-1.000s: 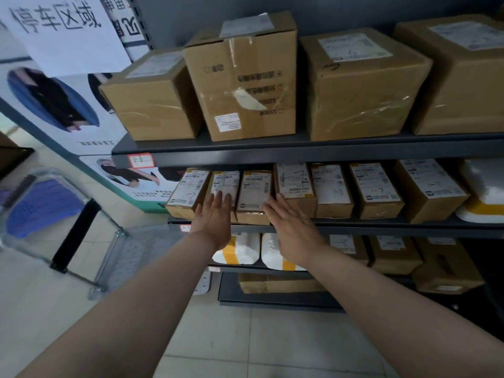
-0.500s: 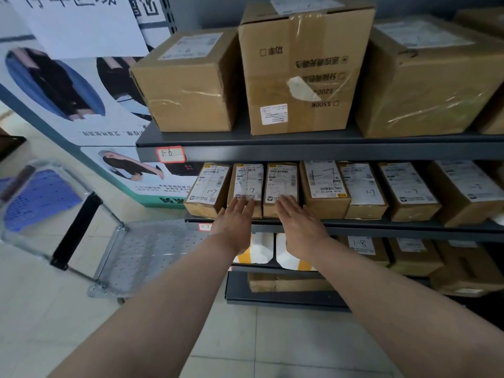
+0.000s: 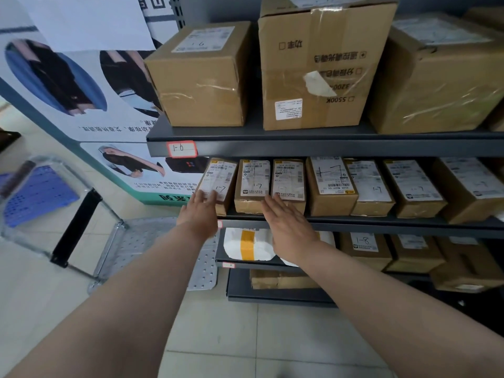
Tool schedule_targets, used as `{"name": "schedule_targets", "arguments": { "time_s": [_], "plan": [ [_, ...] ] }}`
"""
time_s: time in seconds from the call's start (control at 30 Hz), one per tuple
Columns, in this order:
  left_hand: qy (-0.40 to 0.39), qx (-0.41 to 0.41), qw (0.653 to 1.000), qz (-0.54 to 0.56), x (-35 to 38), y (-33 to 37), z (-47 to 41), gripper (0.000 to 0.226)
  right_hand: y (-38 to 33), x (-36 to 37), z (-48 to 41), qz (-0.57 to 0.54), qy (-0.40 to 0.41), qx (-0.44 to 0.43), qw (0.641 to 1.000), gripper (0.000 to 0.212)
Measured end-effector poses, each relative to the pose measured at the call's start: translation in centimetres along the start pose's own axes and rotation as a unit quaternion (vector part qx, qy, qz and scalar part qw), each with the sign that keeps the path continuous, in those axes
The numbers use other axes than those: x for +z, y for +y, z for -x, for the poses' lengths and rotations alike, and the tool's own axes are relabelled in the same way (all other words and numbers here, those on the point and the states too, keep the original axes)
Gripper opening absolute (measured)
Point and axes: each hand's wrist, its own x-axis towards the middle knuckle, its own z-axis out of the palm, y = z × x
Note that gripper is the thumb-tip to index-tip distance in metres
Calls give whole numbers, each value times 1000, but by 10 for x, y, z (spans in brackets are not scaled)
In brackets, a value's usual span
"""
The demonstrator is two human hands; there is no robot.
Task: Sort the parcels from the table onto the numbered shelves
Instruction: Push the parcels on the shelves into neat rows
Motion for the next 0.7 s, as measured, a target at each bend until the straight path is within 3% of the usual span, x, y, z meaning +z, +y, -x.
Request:
{"name": "schedule_targets", "arguments": {
  "time_s": [0.33,0.7],
  "plan": [
    [34,-14,999,37,10,17,13,90,11,22,23,-20,-9,16,1000,85],
    [-12,71,997,-28,37,80,66,92,46,47,84,-40,-103,55,992,79]
  ]
}}
